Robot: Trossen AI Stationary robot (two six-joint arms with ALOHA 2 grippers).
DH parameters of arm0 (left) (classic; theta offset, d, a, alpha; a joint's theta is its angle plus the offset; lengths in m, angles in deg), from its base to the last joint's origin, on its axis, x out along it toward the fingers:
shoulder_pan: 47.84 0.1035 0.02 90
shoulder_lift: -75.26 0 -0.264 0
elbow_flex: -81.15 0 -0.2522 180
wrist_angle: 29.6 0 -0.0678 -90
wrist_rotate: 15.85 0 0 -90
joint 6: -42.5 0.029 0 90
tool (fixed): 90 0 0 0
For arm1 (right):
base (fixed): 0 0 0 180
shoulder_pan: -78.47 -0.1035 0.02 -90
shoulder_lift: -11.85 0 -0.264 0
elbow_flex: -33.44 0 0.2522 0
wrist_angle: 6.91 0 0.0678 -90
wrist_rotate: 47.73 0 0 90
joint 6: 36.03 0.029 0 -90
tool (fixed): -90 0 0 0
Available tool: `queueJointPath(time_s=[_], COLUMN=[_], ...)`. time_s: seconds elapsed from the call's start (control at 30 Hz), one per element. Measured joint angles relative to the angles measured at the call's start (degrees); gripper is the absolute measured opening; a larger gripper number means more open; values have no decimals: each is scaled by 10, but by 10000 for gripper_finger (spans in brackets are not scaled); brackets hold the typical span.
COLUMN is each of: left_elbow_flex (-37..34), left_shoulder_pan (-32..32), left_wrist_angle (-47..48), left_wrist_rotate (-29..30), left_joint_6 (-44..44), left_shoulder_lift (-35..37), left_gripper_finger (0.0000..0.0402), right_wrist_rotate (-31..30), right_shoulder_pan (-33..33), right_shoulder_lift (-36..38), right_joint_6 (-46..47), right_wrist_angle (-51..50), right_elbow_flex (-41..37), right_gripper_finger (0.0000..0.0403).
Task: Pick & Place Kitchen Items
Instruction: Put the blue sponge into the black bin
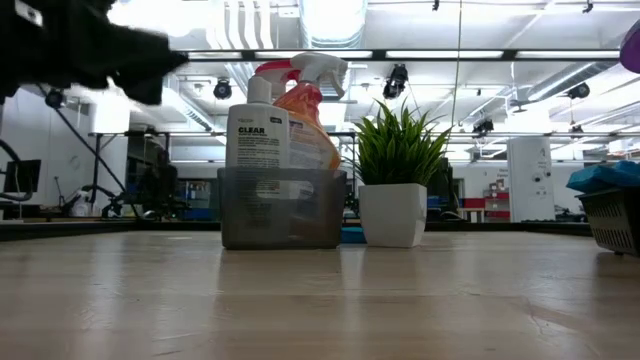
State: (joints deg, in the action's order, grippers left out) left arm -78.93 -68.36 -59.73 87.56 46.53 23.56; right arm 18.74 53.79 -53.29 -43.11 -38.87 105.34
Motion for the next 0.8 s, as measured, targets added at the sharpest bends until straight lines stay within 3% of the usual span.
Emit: queueJointPath(time_s=[0.17,0.27,0.4,0.5,0.63,0.8], left_elbow_flex=[-33,-59,-54,-55,-55,-58], left_shoulder_pan=[0,0,1,2,5,8], left_wrist_angle=[2,33,185,240,326,387], left_wrist_rotate=[-10,-17,-26,-25,-10,38], left_joint_6=[2,-7,-22,-24,-25,-26], left_shoulder_lift=[123,204,304,364,423,460], left_gripper_finger=[163,163,163,163,163,163], right_wrist_rotate=[67,67,66,66,68,90], right_shoulder_pan=[52,88,140,176,247,324], right_shoulder_lift=[47,60,78,84,67,-4], right_joint_6=[-64,-61,-29,-15,25,45], right_wrist_angle=[359,444,432,377,222,64], right_elbow_flex=[-186,-245,-256,-230,-154,-57], right_gripper_finger=[306,306,306,306,306,298])
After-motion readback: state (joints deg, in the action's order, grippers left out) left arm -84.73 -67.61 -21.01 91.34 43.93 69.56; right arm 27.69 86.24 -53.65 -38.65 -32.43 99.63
